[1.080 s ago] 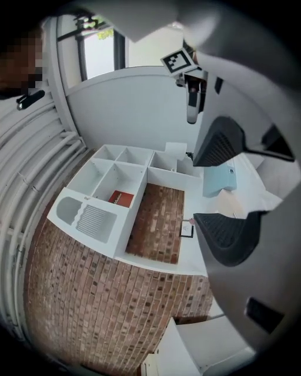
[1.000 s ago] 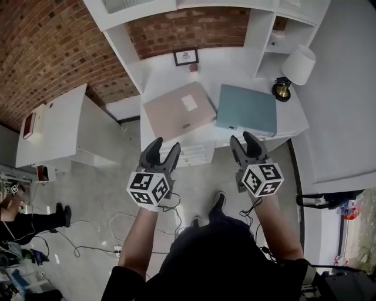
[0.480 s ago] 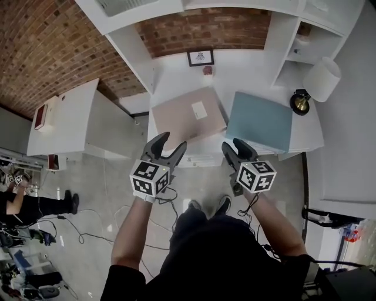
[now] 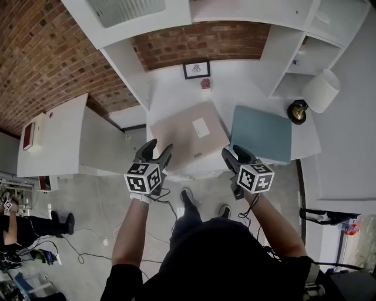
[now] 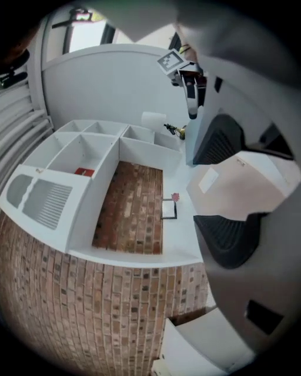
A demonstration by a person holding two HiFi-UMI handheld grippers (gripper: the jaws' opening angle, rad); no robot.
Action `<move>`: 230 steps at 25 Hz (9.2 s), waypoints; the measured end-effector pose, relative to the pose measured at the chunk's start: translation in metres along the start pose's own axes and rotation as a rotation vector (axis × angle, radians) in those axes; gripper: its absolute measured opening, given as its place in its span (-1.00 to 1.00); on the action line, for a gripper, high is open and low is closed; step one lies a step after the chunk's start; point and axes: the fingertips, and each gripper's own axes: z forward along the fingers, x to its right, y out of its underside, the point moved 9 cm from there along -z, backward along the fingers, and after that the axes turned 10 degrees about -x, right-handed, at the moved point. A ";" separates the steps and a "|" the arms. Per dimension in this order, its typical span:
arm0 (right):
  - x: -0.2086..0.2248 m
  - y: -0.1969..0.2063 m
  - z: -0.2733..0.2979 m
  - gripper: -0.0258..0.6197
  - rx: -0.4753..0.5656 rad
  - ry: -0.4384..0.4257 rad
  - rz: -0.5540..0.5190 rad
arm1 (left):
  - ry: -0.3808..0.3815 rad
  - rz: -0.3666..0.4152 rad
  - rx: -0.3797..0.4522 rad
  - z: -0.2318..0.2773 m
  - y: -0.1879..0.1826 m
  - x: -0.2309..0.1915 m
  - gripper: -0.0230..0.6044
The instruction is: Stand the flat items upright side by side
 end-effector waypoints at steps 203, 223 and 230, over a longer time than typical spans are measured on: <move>0.273 -0.183 0.086 -0.27 0.074 0.742 -0.212 | 0.349 0.003 -0.132 0.227 -0.127 0.043 -0.25; 0.251 -0.196 0.062 -0.30 0.157 0.710 -0.161 | 0.354 -0.024 -0.108 0.224 -0.128 0.034 -0.25; 0.207 -0.165 0.028 -0.30 0.183 0.726 -0.095 | 0.412 0.044 -0.107 0.205 -0.123 0.041 -0.25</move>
